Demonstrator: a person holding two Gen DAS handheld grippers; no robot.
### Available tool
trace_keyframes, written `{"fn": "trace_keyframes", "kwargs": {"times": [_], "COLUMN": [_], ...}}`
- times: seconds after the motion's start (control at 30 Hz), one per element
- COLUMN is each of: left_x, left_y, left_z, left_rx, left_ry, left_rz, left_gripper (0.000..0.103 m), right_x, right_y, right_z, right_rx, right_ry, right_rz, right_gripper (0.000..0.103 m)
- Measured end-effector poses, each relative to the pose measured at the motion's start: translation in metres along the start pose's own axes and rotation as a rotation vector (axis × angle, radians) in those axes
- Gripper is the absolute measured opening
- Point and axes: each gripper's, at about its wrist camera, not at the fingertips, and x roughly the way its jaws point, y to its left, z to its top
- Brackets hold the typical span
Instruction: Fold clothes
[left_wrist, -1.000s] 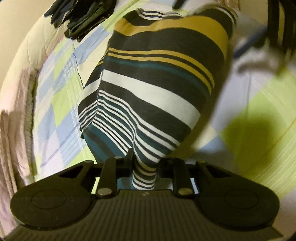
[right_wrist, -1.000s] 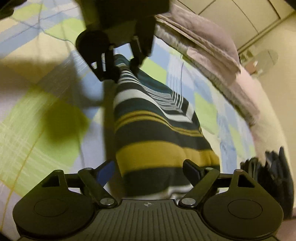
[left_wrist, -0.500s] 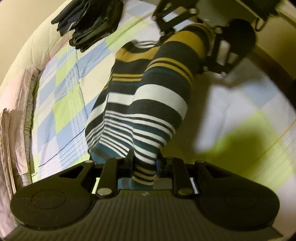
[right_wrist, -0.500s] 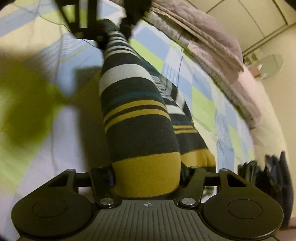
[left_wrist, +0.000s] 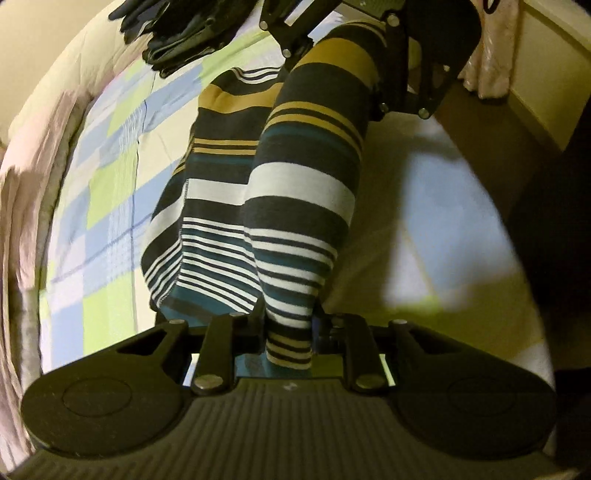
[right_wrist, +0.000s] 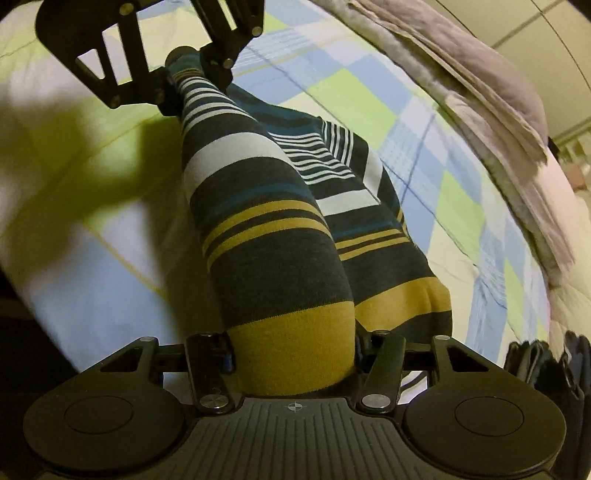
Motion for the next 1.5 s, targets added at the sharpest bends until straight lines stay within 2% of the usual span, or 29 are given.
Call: {"fn": "trace_keyframes", "kwargs": {"times": [0.17,0.27,0.33,0.37,0.47,0.53,0.6,0.7,0.8,0.93,0.97,1.07,1.2,1.33,1.4,1.43,1.47,1.5], "left_x": [-0.006,-0.018,-0.026,-0.029,-0.043,-0.056,-0.064,-0.066,-0.054,-0.021,-0.011,0.023,0.074,0.106,0.119,0.121,0.118,0.113], "left_y": [-0.021,-0.022,-0.023,-0.023,-0.021,-0.007,0.009,0.036,0.078,0.142,0.154,0.188,0.216,0.229,0.234,0.235,0.236,0.237], "left_z": [0.006,-0.002,-0.007,-0.009,-0.019,-0.03,-0.038,-0.049,-0.058,-0.066,-0.067,-0.067,-0.073,-0.077,-0.079,-0.079,-0.079,-0.077], "left_rx": [-0.046,-0.089,-0.118,-0.133,-0.188,-0.269,-0.348,-0.48,-0.631,-0.85,-0.883,-0.976,-1.106,-1.197,-1.235,-1.241,-1.236,-1.223], "left_ry": [-0.006,0.0,0.003,0.005,0.009,0.008,0.01,0.009,-0.001,-0.043,-0.049,-0.057,-0.041,-0.023,-0.009,-0.003,-0.003,-0.004], "left_rz": [-0.016,-0.063,-0.095,-0.11,-0.156,-0.177,-0.177,-0.166,-0.156,-0.176,-0.175,-0.173,-0.235,-0.305,-0.337,-0.348,-0.347,-0.335], "left_gripper": [0.017,0.022,0.022,0.023,0.023,0.023,0.025,0.037,0.04,0.04,0.04,0.04,0.039,0.035,0.031,0.022,0.01,0.001], "right_x": [-0.006,-0.008,-0.009,-0.011,-0.02,-0.032,-0.042,-0.056,-0.066,-0.053,-0.045,-0.018,0.026,0.057,0.066,0.07,0.074,0.078], "right_y": [0.005,0.015,0.022,0.024,0.027,0.024,0.006,-0.023,-0.057,-0.122,-0.135,-0.175,-0.208,-0.225,-0.225,-0.225,-0.226,-0.228], "right_z": [-0.022,-0.024,-0.025,-0.026,-0.029,-0.031,-0.032,-0.034,-0.032,-0.024,-0.021,-0.013,-0.009,-0.017,-0.023,-0.027,-0.03,-0.033], "right_rx": [-0.091,-0.12,-0.138,-0.124,-0.054,0.014,0.121,0.29,0.462,0.65,0.66,0.65,0.573,0.619,0.644,0.655,0.67,0.686], "right_ry": [-0.003,0.049,0.087,0.109,0.176,0.218,0.22,0.217,0.191,0.042,0.014,-0.055,-0.091,-0.099,-0.083,-0.074,-0.059,-0.044], "right_rz": [0.041,0.005,-0.022,-0.018,0.001,-0.001,0.0,0.001,0.012,0.108,0.13,0.203,0.348,0.493,0.536,0.556,0.574,0.59], "right_gripper": [0.054,0.056,0.065,0.066,0.067,0.067,0.067,0.067,0.067,0.067,0.067,0.067,0.067,0.067,0.066,0.066,0.06,0.041]}}
